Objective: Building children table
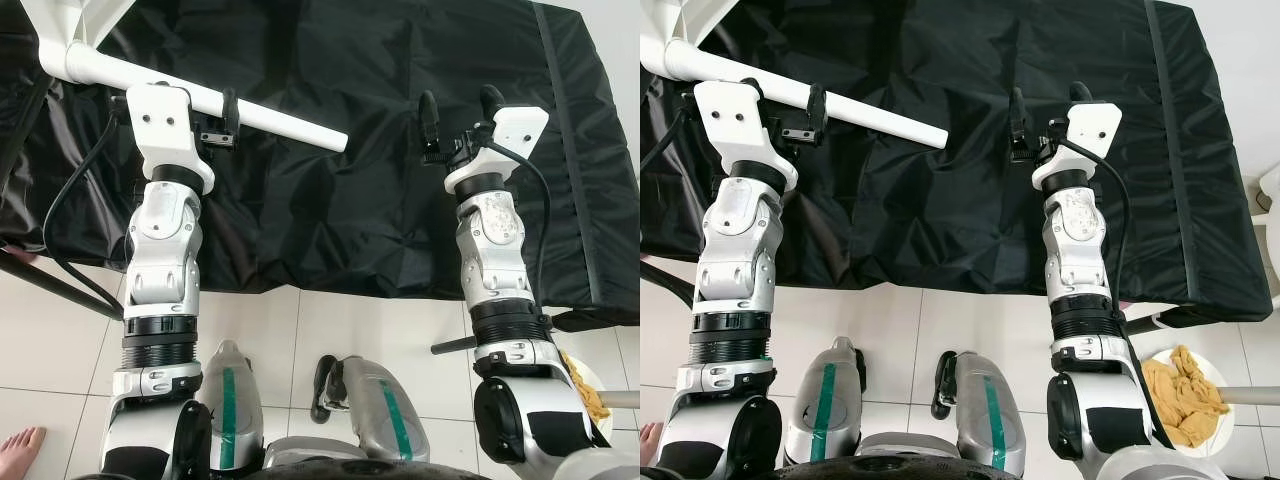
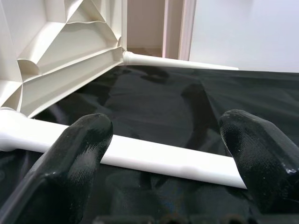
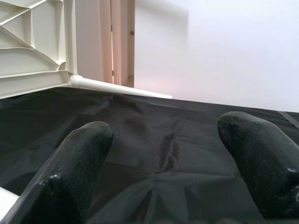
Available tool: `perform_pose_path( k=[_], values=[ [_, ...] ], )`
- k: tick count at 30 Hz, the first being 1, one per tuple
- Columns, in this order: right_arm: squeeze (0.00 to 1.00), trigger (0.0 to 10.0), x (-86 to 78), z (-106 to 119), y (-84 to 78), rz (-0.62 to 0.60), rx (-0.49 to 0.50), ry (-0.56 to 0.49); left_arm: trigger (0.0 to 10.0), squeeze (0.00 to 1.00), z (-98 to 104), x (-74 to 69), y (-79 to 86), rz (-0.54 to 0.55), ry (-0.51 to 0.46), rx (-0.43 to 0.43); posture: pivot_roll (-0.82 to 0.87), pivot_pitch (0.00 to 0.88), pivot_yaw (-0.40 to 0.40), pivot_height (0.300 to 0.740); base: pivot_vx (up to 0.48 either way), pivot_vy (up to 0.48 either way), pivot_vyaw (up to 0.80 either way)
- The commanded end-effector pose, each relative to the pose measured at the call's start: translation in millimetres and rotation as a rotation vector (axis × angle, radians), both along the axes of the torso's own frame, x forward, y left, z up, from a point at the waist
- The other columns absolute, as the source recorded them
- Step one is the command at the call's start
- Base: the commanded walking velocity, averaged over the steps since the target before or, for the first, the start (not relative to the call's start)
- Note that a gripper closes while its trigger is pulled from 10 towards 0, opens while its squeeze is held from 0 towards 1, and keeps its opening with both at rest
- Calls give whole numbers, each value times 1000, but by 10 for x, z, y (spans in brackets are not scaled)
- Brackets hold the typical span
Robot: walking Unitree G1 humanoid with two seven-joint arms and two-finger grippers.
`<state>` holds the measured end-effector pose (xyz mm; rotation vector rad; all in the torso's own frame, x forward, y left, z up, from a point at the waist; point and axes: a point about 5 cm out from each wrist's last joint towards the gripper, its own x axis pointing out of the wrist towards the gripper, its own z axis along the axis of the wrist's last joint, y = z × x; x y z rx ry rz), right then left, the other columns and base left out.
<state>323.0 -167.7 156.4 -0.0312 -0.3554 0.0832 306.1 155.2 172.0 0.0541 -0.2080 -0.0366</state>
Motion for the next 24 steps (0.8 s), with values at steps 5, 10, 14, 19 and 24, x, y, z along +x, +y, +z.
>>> perform_pose_path(
  k=[5, 10, 14, 19, 24],
  values=[
    [0, 10000, 11, 11, -27, -12, -2, -7, 10000, 0, 38, 21, 22, 62, -9, -20, 147, 3, -101, 740, 0, 0, 0],
    [0, 10000, 16, 17, -35, -13, -5, -9, 10000, 0, 43, 25, 14, 63, -12, -23, 145, 2, -103, 740, 0, 0, 0],
    [0, 10000, 23, 21, -36, -13, -6, -10, 10000, 0, 46, 32, 15, 64, -14, -26, 145, 2, -105, 740, 0, 0, 0],
    [0, 10000, 27, 24, -38, -13, -6, -11, 10000, 0, 44, 28, 18, 66, -14, -26, 145, 0, -106, 740, 0, 0, 0],
    [0, 10000, 27, 25, -36, -12, -8, -10, 10000, 0, 35, 23, 19, 67, -12, -26, 142, 6, -111, 740, 0, 0, 0]
  ],
)
